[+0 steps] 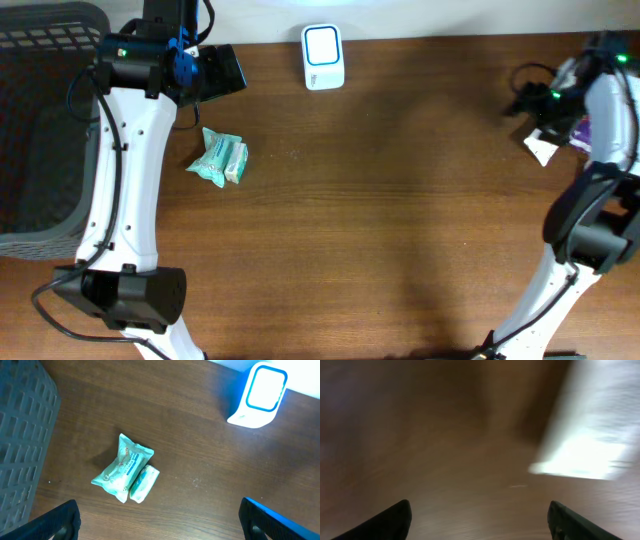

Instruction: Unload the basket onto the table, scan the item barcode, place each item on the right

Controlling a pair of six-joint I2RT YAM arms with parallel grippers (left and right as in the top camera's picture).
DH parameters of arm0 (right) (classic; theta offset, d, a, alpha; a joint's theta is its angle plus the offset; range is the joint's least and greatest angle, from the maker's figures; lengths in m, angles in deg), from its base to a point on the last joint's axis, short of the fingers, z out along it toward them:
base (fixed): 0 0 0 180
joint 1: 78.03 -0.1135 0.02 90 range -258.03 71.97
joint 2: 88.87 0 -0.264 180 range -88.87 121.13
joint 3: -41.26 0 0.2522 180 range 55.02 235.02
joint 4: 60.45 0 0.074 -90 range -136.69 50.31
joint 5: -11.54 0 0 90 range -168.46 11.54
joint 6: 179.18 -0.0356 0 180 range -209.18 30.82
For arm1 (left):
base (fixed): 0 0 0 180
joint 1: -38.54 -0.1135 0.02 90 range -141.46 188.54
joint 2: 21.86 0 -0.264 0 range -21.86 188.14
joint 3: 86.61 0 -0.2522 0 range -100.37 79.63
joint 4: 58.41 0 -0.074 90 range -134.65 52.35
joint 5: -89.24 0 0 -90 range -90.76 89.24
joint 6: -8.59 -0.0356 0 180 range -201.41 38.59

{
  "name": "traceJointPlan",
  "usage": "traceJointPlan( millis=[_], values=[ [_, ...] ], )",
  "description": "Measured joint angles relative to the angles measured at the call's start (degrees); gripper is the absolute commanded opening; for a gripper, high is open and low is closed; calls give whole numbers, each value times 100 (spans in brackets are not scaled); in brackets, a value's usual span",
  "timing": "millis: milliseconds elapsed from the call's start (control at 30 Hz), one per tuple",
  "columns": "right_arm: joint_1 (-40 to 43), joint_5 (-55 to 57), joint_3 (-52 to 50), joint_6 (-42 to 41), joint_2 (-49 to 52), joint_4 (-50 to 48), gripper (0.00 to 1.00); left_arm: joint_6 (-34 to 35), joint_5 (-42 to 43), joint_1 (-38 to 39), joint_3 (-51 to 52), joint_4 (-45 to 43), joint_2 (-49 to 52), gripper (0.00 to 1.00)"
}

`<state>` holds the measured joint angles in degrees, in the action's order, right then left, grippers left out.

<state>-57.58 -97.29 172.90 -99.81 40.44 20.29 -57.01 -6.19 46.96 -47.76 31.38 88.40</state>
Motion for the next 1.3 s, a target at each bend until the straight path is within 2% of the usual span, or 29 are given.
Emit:
traceJointPlan(
  millis=[167,267,333,467,600,733,900,1000,1067,1167,1233,1300],
  values=[
    [-1460,-828,0,-74,0,-323,99,0,0,0,0,0,0,99],
    [-2535,-981,-7,-761,2,-1008,99,0,0,0,0,2,0,99],
    [-2968,-981,-22,-1204,20,-1528,99,0,0,0,0,2,0,99],
    [-3768,-752,-22,-1718,31,-1751,99,0,0,0,0,2,0,99],
    [-3783,-79,-31,-1805,35,-1333,99,0,0,0,0,0,0,99],
    [-3692,634,-31,-1814,39,-1320,99,0,0,0,0,2,0,99],
    [-3687,833,-31,-1814,39,-1318,99,0,2,0,0,-15,0,99],
    [-3687,848,-31,-1812,39,-1318,99,116,297,0,0,-37,0,99],
    [-3687,848,-31,-1810,39,-1318,99,175,485,0,0,-125,0,89],
    [-3687,850,-31,-1812,39,-1314,99,-181,590,2,-2,122,28,85],
    [-3687,848,-31,-1812,39,-1309,99,-501,610,7,7,485,229,68],
    [-3687,850,-31,-1810,39,-1307,99,-697,605,7,101,522,671,68]
  ],
)
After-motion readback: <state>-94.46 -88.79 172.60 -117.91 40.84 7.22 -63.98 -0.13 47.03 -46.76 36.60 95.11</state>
